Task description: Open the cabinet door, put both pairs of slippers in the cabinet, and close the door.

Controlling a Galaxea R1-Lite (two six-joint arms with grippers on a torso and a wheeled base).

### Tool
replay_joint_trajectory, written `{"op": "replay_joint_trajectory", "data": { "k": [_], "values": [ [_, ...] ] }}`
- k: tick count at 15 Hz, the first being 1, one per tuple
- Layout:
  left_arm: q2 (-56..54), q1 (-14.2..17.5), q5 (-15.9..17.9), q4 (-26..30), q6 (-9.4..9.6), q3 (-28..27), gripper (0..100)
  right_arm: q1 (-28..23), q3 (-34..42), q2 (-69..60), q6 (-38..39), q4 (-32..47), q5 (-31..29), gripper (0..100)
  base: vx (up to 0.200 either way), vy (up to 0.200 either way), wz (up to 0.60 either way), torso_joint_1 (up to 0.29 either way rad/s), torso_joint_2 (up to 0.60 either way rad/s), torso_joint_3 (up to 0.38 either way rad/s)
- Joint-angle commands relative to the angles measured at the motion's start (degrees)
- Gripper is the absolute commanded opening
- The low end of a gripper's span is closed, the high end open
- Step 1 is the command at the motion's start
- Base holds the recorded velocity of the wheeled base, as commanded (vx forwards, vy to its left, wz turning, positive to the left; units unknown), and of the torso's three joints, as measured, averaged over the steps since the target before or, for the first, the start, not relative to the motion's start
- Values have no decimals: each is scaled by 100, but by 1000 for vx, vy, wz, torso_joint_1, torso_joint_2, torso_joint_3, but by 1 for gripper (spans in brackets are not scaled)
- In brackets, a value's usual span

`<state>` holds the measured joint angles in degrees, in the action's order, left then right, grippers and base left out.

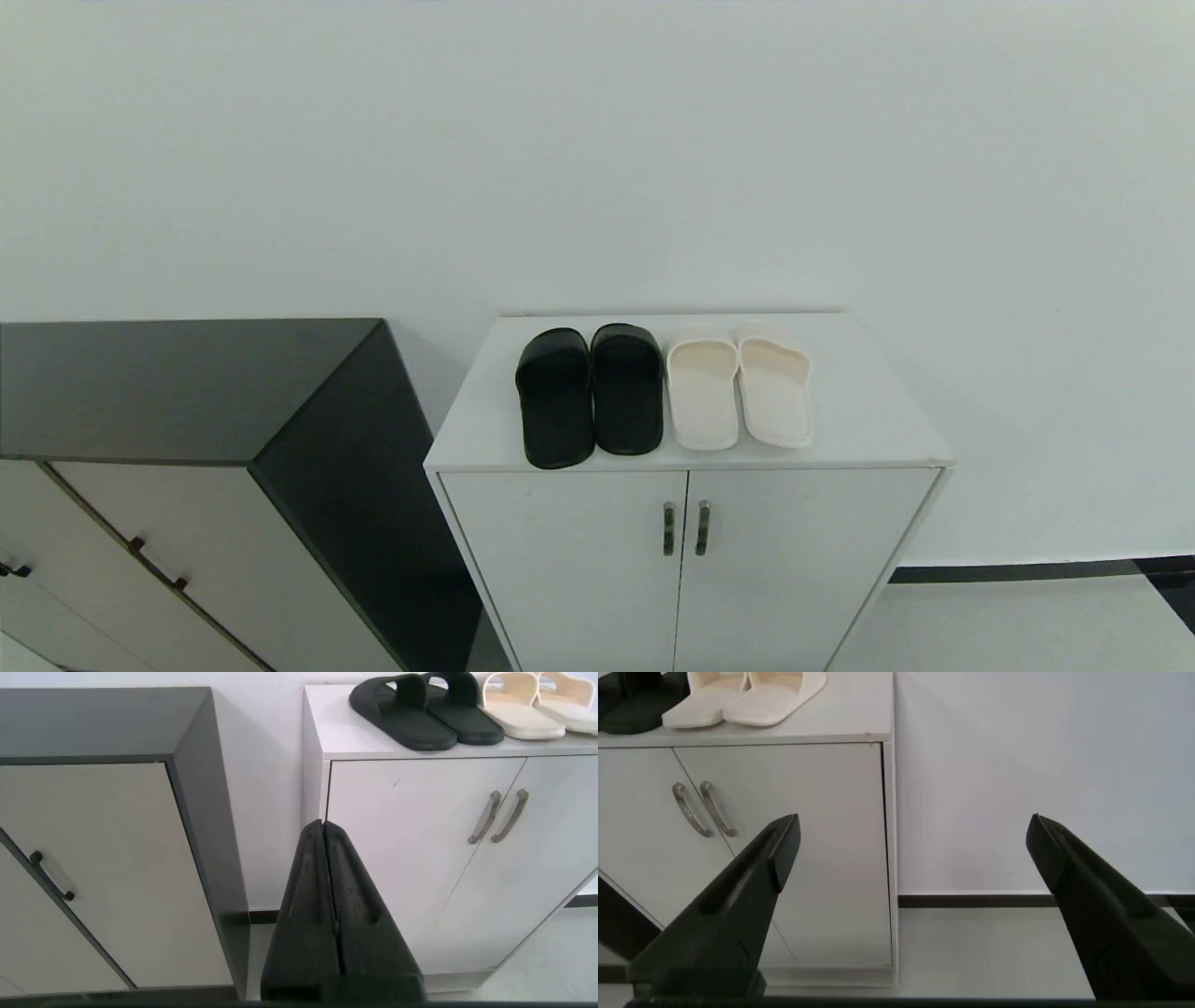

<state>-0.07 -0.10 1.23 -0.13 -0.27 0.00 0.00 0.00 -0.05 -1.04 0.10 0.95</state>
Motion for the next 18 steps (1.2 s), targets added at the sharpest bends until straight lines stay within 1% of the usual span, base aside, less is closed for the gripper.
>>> {"op": "replay_joint_trajectory", "data": {
  "k": [1, 6, 9, 10, 11, 12, 13, 14, 15, 16, 17, 18],
  "values": [
    [7, 1, 0, -4, 0, 0, 0, 0, 0, 5, 7, -1, 2, 100, 0, 0, 0, 0, 0, 0],
    [7, 1, 0, -4, 9, 0, 0, 0, 0, 5, -46, 8, -7, 100, 0, 0, 0, 0, 0, 0],
    [7, 1, -9, -4, -35, 0, 0, 0, 0, 5, 165, -10, -130, 100, 0, 0, 0, 0, 0, 0],
    [7, 1, -9, -4, -26, 0, 0, 0, -79, 31, 244, -80, -139, 100, 0, 0, 0, 0, 0, 0],
    [7, 1, 0, 5, -8, 0, 0, 35, -527, 269, 534, -247, -157, 100, 0, 0, 0, 0, 0, 0],
    [7, 1, 9, 5, 44, 0, 0, 149, -1846, 1358, 1941, -229, -183, 100, 0, 0, 0, 0, 0, 0],
    [7, 1, 0, -4, 18, 0, 0, 167, -1767, 1719, 1193, 131, 142, 100, 0, 0, 0, 0, 0, 0],
    [7, 1, 9, 5, 44, 0, 0, 264, -1547, 2220, 649, 263, 705, 100, 0, 0, 0, 0, 0, 0],
    [7, 1, 0, 5, 62, 0, 0, 343, -1556, 3002, 772, -19, 1118, 100, 0, 0, 0, 0, 0, 0],
    [7, 1, 9, 5, 71, 0, 0, 475, -1661, 3854, 754, -528, 1311, 100, 0, 0, 0, 0, 0, 0],
    [7, 1, 0, 5, 123, 0, 0, 809, -1837, 4646, 754, -1144, 1294, 100, 0, 0, 0, 0, 0, 0],
    [7, 1, 0, 5, 150, 0, 0, 1301, -2101, 5454, 851, -1741, 1144, 100, 0, 0, 0, 0, 0, 0]
  ]
}}
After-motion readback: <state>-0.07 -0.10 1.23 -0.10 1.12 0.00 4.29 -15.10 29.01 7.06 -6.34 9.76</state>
